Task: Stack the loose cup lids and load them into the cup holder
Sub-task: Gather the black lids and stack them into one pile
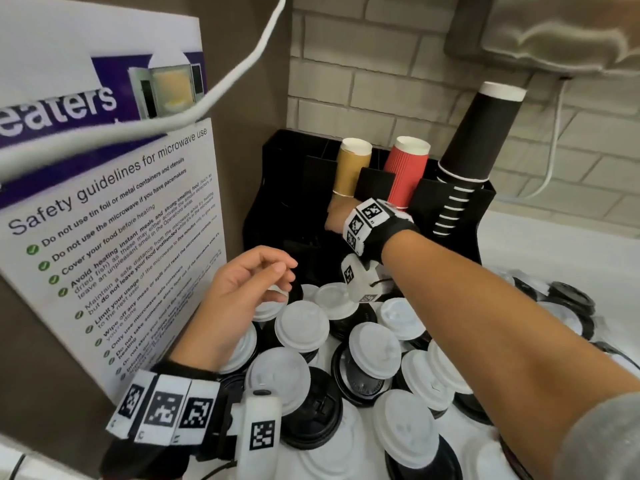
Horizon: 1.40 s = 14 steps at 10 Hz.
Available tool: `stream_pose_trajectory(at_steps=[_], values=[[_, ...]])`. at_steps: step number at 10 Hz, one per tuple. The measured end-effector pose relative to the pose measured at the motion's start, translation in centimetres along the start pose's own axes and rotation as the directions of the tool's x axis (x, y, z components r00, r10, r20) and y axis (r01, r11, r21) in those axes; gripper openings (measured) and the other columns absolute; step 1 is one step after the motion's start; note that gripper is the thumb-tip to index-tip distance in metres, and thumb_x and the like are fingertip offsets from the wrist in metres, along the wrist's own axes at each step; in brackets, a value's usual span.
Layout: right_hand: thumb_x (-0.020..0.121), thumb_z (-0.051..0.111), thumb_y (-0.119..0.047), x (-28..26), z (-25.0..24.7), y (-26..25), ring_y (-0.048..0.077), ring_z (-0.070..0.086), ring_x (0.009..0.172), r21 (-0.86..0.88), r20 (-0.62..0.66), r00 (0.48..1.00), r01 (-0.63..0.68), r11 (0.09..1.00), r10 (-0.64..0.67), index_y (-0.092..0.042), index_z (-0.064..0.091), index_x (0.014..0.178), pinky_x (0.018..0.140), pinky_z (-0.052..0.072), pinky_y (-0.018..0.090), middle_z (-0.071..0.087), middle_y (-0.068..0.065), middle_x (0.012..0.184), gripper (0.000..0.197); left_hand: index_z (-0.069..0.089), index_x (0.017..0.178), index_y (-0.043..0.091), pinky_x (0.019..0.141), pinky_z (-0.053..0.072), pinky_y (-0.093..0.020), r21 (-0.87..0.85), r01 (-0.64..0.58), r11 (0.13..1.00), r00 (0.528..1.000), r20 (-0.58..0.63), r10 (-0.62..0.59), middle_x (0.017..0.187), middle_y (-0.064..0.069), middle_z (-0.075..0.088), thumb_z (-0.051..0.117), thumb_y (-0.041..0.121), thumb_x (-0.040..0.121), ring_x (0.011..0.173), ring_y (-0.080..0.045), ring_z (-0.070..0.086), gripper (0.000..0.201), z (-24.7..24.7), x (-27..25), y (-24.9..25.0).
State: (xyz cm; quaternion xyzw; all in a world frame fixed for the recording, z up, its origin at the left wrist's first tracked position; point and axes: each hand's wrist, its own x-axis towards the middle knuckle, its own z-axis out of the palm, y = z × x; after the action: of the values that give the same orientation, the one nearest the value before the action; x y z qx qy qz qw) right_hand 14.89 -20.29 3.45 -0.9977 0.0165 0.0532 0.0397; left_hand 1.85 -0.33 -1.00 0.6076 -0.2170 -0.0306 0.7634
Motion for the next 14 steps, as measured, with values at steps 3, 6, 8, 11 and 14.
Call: stream_pose_trajectory(at_steps=[3,6,8,11,14], values=[[0.101,0.040,-0.008,-7.9,-5.4,-2.7,0.019,0.057,0.092,0.965,0.084,0.940,0.005,0.261,-0.330,-0.008,0.050,0.122,0.085,0.046,0.035,0.059,0.009,0.101,0.023,0.045,0.133,0.032,0.100,0.046,-0.041,-0.232,0.141,0.962,0.966,-0.181,-0.185,0.132,0.002,0.060,0.080,0.038,0.075,0.120,-0.011,0.058,0.069,1.5,1.7,0.6],[0.102,0.039,-0.018,-9.4,-3.0,-4.6,0.007,0.048,0.074,0.727,-0.013,0.949,0.226,0.649,-0.316,-0.005,0.049,0.117,0.055,0.042,0.007,0.051,-0.001,0.088,0.022,0.055,0.123,0.031,0.083,0.053,-0.061,-0.626,0.141,0.767,0.946,-0.144,-0.292,0.123,-0.009,0.062,0.048,0.011,0.087,0.122,-0.036,0.057,0.042,1.6,1.6,1.1],[0.081,0.073,-0.025,-9.1,1.5,-3.5,0.024,0.044,0.117,0.029,0.426,0.797,0.460,0.887,-0.428,-0.019,0.046,0.135,0.096,0.042,0.033,0.046,0.009,0.130,0.061,0.056,0.116,0.035,0.077,0.053,-0.045,-0.485,0.094,0.870,0.938,-0.251,-0.241,0.108,-0.004,0.056,0.043,0.001,0.089,0.101,-0.026,0.056,0.045,0.5,0.8,1.7],[0.069,0.079,-0.028,-10.0,3.7,-3.6,0.028,0.038,0.114,-0.069,0.489,0.772,0.499,0.864,-0.407,-0.030,0.038,0.130,0.086,0.050,0.047,0.031,0.002,0.116,0.074,0.057,0.127,0.034,0.083,0.041,-0.025,-0.441,0.100,0.892,0.970,-0.158,-0.187,0.098,0.000,0.055,0.051,0.012,0.071,0.089,-0.010,0.052,0.061,0.5,0.5,1.9],[0.075,0.075,-0.027,-10.0,3.1,-4.1,0.032,0.033,0.125,-0.164,0.510,0.725,0.610,0.776,-0.462,-0.038,0.034,0.140,0.098,0.039,0.051,0.034,0.007,0.135,0.078,0.053,0.129,0.035,0.075,0.048,-0.027,-0.407,0.058,0.912,0.958,-0.235,-0.165,0.100,0.001,0.061,0.048,0.017,0.084,0.089,-0.011,0.060,0.049,1.1,0.4,1.9]])
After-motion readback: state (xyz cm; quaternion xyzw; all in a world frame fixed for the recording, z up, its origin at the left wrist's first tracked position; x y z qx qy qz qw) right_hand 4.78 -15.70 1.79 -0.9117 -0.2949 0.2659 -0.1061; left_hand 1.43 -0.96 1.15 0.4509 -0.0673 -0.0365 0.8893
